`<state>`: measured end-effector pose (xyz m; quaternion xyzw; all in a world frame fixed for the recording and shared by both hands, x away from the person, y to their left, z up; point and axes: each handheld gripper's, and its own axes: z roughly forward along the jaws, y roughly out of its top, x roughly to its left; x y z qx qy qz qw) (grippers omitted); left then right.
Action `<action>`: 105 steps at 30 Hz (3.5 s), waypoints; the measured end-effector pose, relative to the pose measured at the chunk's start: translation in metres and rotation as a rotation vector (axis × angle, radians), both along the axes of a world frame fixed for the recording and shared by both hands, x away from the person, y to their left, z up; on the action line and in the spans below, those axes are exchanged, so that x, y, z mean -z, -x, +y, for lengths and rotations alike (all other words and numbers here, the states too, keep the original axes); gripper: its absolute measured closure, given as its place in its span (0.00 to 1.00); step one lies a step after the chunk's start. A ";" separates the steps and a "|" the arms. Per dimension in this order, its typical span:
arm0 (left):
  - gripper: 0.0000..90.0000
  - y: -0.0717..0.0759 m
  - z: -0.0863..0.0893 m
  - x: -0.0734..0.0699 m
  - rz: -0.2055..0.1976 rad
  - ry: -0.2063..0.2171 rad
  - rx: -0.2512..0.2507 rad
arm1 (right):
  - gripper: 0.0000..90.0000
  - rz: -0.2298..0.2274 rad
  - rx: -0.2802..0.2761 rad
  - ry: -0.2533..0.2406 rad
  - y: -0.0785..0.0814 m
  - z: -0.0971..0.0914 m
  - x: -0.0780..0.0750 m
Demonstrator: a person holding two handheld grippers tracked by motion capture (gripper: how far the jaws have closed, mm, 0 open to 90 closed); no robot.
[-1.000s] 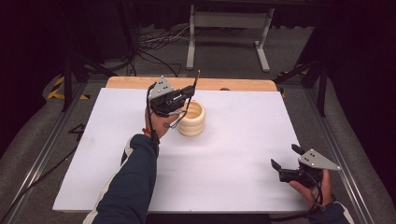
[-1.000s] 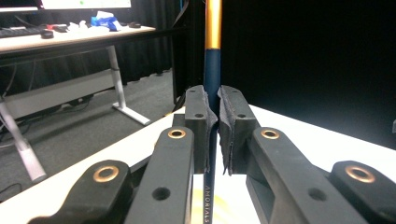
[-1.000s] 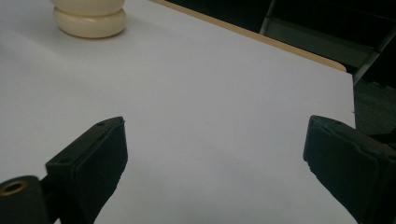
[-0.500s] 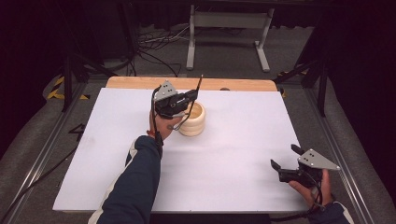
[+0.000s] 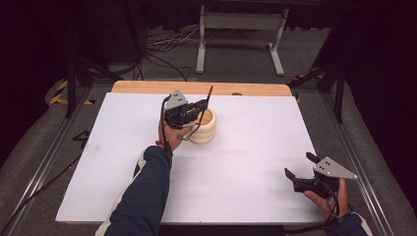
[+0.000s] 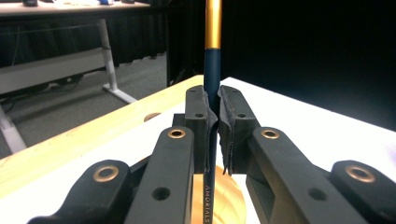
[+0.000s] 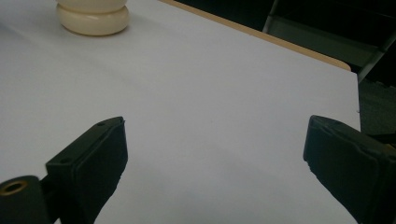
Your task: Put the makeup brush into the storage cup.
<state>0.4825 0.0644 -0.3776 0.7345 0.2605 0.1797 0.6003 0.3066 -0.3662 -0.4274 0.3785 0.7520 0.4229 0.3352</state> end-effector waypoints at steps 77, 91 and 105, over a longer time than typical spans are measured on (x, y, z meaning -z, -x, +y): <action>0.39 0.018 0.023 -0.009 0.021 -0.220 -0.117 | 0.08 0.002 -0.019 0.008 0.000 0.005 -0.001; 0.15 0.027 0.031 -0.016 0.023 -0.223 -0.135 | 0.08 0.005 -0.024 0.013 0.000 0.006 -0.001; 0.08 0.037 0.040 -0.017 0.005 -0.252 -0.091 | 0.08 0.006 -0.028 0.017 0.000 0.007 -0.001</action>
